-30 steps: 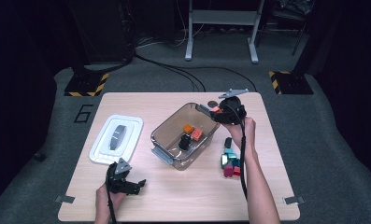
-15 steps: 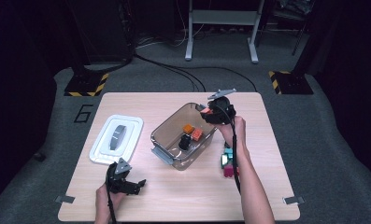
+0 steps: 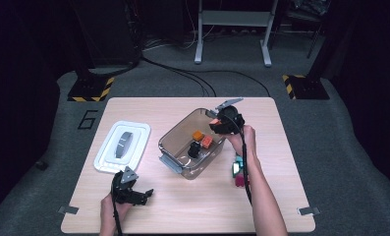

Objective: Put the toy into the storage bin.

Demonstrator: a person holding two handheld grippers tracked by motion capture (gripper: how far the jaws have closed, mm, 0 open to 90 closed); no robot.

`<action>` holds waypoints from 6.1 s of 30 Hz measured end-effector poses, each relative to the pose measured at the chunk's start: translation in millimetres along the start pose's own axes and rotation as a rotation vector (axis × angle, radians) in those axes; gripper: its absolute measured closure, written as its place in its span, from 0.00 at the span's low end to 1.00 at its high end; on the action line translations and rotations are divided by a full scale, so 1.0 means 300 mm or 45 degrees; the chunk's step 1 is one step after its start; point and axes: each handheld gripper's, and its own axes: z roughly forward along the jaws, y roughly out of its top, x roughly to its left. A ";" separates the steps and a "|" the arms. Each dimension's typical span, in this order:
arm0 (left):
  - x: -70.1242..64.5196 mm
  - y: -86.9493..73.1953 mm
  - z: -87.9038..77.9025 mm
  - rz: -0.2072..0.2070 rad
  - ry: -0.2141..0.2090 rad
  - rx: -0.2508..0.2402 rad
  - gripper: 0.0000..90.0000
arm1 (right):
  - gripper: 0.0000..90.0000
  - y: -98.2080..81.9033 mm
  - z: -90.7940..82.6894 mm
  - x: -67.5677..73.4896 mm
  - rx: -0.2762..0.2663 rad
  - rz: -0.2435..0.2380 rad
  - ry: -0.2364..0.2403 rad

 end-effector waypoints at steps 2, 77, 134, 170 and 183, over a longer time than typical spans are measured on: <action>0.000 0.000 0.000 0.000 0.000 0.000 0.00 | 0.64 -0.004 0.000 -0.006 -0.004 -0.012 -0.001; -0.001 0.000 0.000 -0.004 -0.001 -0.001 0.00 | 0.56 -0.368 0.068 -0.137 0.230 0.358 -0.202; 0.000 0.000 0.000 -0.001 0.000 -0.001 0.00 | 0.74 -0.318 -0.087 -0.183 0.049 0.364 -0.196; 0.000 0.000 0.000 -0.002 0.000 -0.001 0.01 | 0.74 -0.165 -0.200 -0.150 -0.062 0.280 -0.216; 0.001 0.001 -0.003 0.001 -0.008 0.012 0.01 | 0.74 -0.049 -0.232 -0.085 -0.121 0.196 -0.146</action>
